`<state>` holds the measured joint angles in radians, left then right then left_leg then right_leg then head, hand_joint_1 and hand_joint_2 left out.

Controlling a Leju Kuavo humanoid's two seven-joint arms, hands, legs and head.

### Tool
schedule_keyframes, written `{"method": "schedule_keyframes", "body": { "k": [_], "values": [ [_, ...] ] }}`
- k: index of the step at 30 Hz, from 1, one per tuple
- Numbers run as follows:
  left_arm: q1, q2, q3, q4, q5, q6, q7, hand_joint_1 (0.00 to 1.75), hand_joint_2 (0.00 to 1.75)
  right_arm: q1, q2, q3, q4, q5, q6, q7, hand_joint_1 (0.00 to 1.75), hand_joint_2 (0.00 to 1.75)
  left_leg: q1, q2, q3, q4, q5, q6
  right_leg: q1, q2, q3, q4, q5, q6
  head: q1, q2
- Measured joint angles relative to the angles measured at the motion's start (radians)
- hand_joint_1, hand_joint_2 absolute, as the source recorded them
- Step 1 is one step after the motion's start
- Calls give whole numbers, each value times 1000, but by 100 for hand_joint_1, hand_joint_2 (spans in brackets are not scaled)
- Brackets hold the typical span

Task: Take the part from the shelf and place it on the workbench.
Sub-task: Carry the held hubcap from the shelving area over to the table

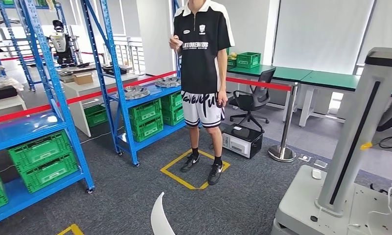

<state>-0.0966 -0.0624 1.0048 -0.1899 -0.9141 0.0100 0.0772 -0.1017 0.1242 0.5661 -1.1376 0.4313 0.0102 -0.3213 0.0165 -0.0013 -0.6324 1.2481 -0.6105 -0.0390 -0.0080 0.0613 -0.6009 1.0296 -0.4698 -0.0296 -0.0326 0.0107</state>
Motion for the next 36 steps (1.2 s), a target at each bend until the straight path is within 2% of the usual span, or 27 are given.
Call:
{"method": "schedule_keyframes", "body": {
  "k": [1, 2, 4, 5, 6, 7, 8, 9, 11, 12, 13, 14, 15, 16, 18, 19, 20, 22, 24, 26, 28, 29, 30, 31, 33, 35, 36],
  "values": [
    [-2, -3, 0, 1, 2, -1, -2, 0, 175, 2, 0, 0, 0, 0, 0, 2, 175, 175, 1, -14, 28, -64, 38, 4, 0, 13, 0, 2, 0, 1, 0, 0],
    [-5, -5, 0, 2, 3, -1, -1, 0, 175, 3, 0, 0, -1, 1, 0, 4, 175, 175, 3, -45, 56, -127, 64, 8, 0, 24, -1, 4, 1, 4, 0, 0],
    [-6, -8, 0, 3, 2, -1, 7, 0, 175, 6, 0, 3, -4, 4, 0, 7, 175, 175, 4, -94, 90, -209, 84, 14, -2, 50, -8, 6, 5, 17, 0, 0],
    [-5, -9, 0, 4, 2, 0, 12, 0, 175, 10, 0, 5, -8, 6, 0, 8, 175, 175, 3, -103, 94, -218, 80, 18, -5, 63, -13, 4, 9, 26, 0, 0],
    [-4, -11, 0, 4, 2, 0, 16, 0, 175, 15, 0, 6, -12, 7, 0, 9, 175, 175, 2, -92, 96, -223, 82, 23, -6, 79, -17, 1, 14, 36, 0, 0],
    [-3, -13, 0, 5, 2, 0, 18, 0, 175, 21, 0, 7, -16, 8, 0, 10, 175, 175, 2, -76, 99, -227, 87, 30, -8, 82, -20, 0, 16, 44, 0, 0],
    [-2, -15, 1, 5, 1, 0, 19, 0, 175, 25, -1, 7, -18, 9, 0, 10, 175, 175, 3, -62, 101, -231, 91, 37, -6, 67, -27, 9, 11, 49, 1, 0],
    [0, -17, 1, 5, 1, 0, 19, 0, 175, 27, -1, 7, -20, 9, 0, 10, 175, 175, 5, -46, 101, -235, 96, 44, -3, 39, -42, 36, -6, 54, 3, 0],
    [4, -18, 3, 5, 1, 0, 19, 0, 175, 28, -2, 8, -24, 9, 0, 11, 175, 175, 3, -14, 100, -238, 98, 53, -1, -27, -96, 150, -69, 58, 6, 0],
    [7, -18, 4, 5, 1, 0, 20, 0, 175, 28, -2, 8, -25, 9, 0, 11, 175, 175, 1, 3, 100, -238, 97, 55, -1, -43, -127, 216, -97, 60, 6, 0],
    [8, -18, 5, 5, 1, 0, 20, 0, 175, 30, -2, 9, -26, 9, 0, 11, 175, 175, 0, 20, 99, -237, 96, 56, -1, -50, -148, 264, -112, 61, 6, 0],
    [8, -18, 6, 5, 1, 0, 21, 0, 175, 31, -3, 9, -26, 9, 0, 11, 175, 175, -1, 36, 99, -236, 95, 56, -1, -54, -151, 276, -109, 61, 6, 0],
    [8, -18, 7, 5, 1, 0, 21, 0, 175, 33, -4, 9, -26, 9, 0, 11, 175, 175, -1, 49, 100, -235, 94, 56, -1, -57, -133, 248, -89, 60, 6, 0],
    [6, -19, 7, 5, 1, 0, 21, 0, 175, 33, -4, 9, -27, 9, 0, 11, 175, 175, -2, 62, 101, -234, 93, 54, 0, -67, -95, 184, -59, 56, 6, 0],
    [4, -21, 8, 5, 1, 0, 21, 0, 175, 32, -4, 9, -30, 9, 0, 11, 175, 175, -5, 83, 103, -232, 88, 48, 7, -103, -17, 45, -16, 44, 6, 0],
    [4, -22, 8, 5, 1, 0, 21, 0, 175, 32, -4, 9, -31, 9, 0, 11, 175, 175, -7, 91, 104, -231, 85, 43, 10, -115, 5, 5, -7, 38, 5, 0],
    [3, -22, 9, 5, 1, 0, 21, 0, 175, 32, -4, 9, -33, 9, 0, 11, 175, 175, -9, 98, 106, -231, 84, 38, 13, -120, 11, -9, -6, 33, 5, 0],
    [1, -23, 9, 5, 1, 0, 21, 0, 175, 33, -6, 9, -34, 9, 0, 11, 175, 175, -9, 111, 111, -235, 82, 27, 12, -100, 10, -13, -1, 25, 5, 0],
    [-1, -24, 10, 5, 1, 0, 20, 0, 175, 33, -6, 9, -36, 9, -1, 11, 175, 175, -7, 81, 105, -210, 59, 15, 4, -82, 13, -24, 7, 15, 5, 1],
    [0, -25, 10, 5, 1, 0, 20, 0, 175, 32, -6, 10, -37, 9, -1, 11, 175, 175, -4, 29, 63, -112, 1, 7, -2, -65, 14, -29, 12, 8, 4, 1],
    [4, -25, 10, 6, 1, 0, 20, 0, 175, 33, -6, 11, -37, 9, 0, 11, 175, 175, -2, 8, 7, 10, -47, 3, -2, -41, 12, -26, 12, 7, 4, 1],
    [6, -24, 10, 6, 1, 0, 21, 0, 175, 34, -6, 11, -37, 9, 0, 11, 175, 175, -1, 6, -7, 36, -46, 1, -3, -28, 11, -24, 12, 7, 4, 1],
    [7, -24, 11, 6, 1, 0, 21, 0, 175, 35, -6, 11, -37, 9, 0, 11, 175, 175, 1, 4, -2, 21, -24, 0, -4, -14, 11, -22, 12, 8, 4, 1],
    [8, -23, 11, 6, 1, 0, 21, 0, 175, 35, -6, 11, -37, 9, 0, 11, 175, 175, 4, -3, 20, -31, 13, -1, -5, -1, 10, -18, 11, 10, 4, 1],
    [7, -23, 11, 6, 1, 0, 21, 0, 175, 35, -6, 11, -37, 9, 0, 11, 175, 175, 11, -47, 76, -160, 68, -2, -8, 24, 6, -7, 8, 21, 4, 0],
    [7, -23, 11, 7, 1, 0, 20, 0, 175, 34, -6, 12, -38, 9, 0, 11, 175, 175, 12, -79, 99, -215, 76, 7, -8, 45, -4, -2, 10, 36, 4, 1],
    [6, -24, 12, 7, 1, 0, 20, 0, 175, 34, -6, 12, -38, 9, 0, 11, 175, 175, 9, -76, 100, -217, 75, 15, -8, 56, -8, -3, 14, 44, 4, 1]
  ]
}}
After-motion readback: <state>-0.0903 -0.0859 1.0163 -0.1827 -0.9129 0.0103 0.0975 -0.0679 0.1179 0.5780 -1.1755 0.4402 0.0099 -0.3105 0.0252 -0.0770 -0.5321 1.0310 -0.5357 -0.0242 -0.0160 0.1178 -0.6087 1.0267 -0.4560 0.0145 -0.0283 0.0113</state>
